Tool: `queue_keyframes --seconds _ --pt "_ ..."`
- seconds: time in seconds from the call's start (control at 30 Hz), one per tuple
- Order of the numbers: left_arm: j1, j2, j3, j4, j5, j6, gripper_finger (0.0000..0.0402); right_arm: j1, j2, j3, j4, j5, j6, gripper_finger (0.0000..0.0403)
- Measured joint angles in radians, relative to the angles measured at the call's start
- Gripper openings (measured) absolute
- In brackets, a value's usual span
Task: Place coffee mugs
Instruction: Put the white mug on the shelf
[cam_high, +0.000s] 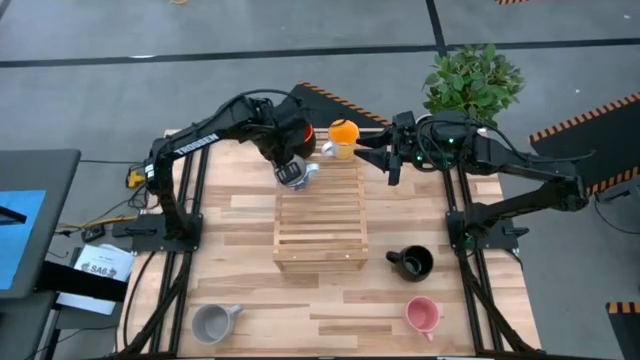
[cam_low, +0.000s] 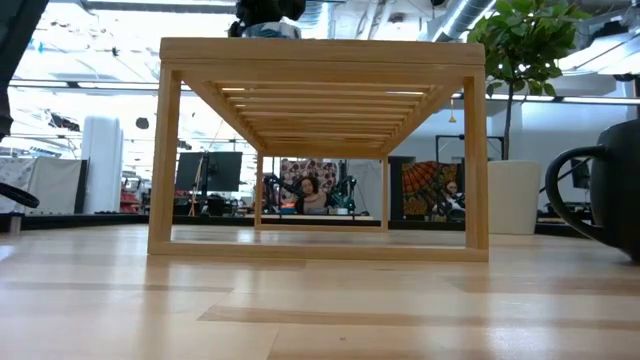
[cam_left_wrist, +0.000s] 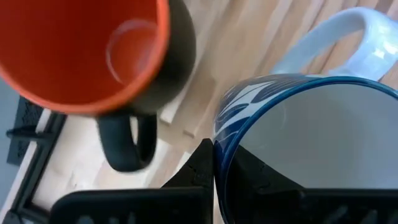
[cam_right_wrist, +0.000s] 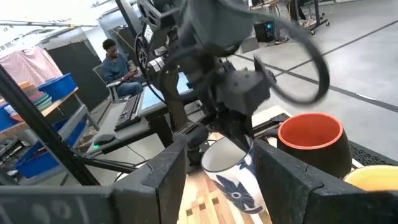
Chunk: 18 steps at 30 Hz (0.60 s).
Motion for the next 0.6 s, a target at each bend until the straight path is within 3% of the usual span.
queue_keyframes --seconds 0.6 --pt "0.007 -0.002 0.001 0.05 -0.024 0.065 0.0016 0.0 0.0 0.0 -0.001 0.0 0.0 0.0207"
